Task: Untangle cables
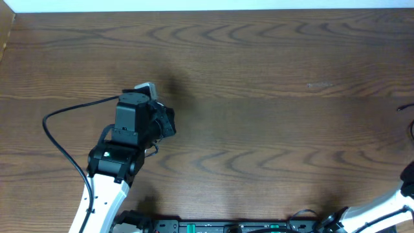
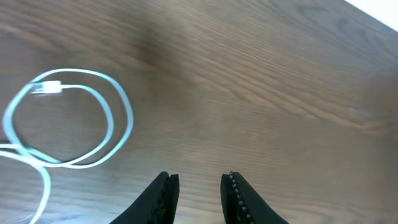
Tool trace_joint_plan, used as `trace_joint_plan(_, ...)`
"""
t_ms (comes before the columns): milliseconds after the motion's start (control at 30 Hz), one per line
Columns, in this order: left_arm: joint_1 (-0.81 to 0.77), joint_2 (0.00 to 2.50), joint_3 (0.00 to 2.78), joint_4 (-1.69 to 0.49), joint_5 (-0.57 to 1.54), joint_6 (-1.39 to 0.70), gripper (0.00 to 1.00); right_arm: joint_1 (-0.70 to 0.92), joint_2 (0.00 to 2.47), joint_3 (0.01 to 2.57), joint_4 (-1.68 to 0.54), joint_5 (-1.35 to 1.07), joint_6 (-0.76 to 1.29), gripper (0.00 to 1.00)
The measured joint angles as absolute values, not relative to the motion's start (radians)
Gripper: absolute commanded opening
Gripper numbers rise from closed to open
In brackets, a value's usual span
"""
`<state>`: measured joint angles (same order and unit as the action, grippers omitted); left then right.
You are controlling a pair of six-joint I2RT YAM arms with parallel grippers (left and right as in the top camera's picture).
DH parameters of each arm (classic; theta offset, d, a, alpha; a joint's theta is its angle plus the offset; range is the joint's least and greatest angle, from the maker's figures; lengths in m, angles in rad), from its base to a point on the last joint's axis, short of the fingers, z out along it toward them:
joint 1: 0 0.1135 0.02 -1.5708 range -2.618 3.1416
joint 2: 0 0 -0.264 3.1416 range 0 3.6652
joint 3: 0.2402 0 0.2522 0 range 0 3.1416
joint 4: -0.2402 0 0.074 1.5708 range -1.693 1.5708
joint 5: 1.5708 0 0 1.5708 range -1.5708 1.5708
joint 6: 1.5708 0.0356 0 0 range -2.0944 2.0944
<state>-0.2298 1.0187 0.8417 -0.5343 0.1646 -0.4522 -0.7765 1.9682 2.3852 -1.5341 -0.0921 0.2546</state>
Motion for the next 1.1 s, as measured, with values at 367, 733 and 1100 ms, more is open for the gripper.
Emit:
trace_joint_plan(367, -0.14, 1.019, 0.842, -0.653, -0.035, -0.545, 0.28, -0.463, 1.97, 2.385, -1.552, -0.373, -0.015, 0.99)
trace_joint_plan(733, 0.068, 1.019, 0.842, -0.733, -0.085, -0.577, 0.28, -0.147, 1.97, 2.385, -1.624, -0.366, -0.034, 0.99)
trace_joint_plan(1100, 0.236, 1.019, 0.842, -0.798, -0.085, -0.599, 0.28, 0.181, 1.97, 2.368, -1.549, -0.303, -0.036, 0.99)
